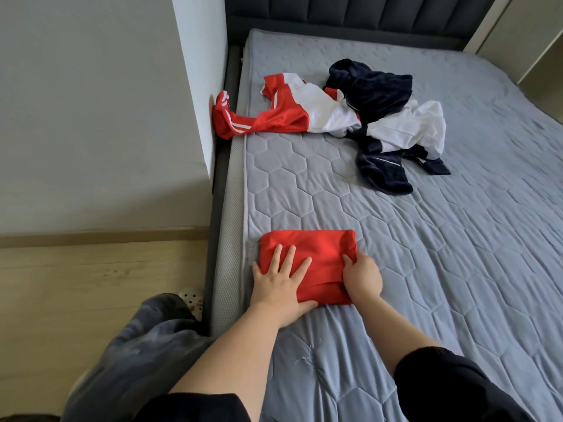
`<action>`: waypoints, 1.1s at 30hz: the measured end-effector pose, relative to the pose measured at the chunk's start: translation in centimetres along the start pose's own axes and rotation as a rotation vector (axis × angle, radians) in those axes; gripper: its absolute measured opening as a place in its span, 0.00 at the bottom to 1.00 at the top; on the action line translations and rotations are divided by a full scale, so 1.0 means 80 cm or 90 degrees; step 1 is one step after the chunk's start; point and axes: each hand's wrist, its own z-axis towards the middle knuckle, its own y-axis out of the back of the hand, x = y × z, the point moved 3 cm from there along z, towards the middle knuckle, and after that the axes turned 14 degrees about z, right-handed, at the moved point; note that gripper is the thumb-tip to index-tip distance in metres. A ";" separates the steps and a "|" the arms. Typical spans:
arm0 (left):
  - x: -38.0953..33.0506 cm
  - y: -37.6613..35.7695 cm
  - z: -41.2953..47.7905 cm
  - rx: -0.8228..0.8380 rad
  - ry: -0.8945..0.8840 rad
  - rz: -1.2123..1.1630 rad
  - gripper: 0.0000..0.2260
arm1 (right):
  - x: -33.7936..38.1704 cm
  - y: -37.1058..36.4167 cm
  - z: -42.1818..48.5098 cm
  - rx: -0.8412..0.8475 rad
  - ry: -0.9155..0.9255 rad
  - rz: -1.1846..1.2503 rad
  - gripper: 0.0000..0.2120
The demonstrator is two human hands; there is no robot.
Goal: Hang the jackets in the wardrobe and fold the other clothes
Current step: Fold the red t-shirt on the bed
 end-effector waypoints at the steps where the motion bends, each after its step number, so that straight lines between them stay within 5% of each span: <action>1: 0.001 -0.001 0.000 0.005 -0.001 0.004 0.41 | 0.000 0.002 0.003 0.002 0.007 0.009 0.16; 7: 0.001 0.001 0.002 0.040 0.001 0.057 0.44 | 0.002 0.026 0.026 0.144 -0.120 0.132 0.25; 17: 0.004 0.002 -0.001 -0.003 -0.008 0.071 0.45 | 0.023 0.021 0.008 0.436 -0.286 0.306 0.12; 26: 0.012 0.030 -0.009 -0.232 0.031 -0.043 0.41 | 0.073 0.050 -0.006 0.353 -0.274 0.524 0.02; 33: 0.009 0.104 -0.042 -0.518 0.091 -0.198 0.44 | 0.148 0.069 -0.036 0.337 -0.256 0.543 0.14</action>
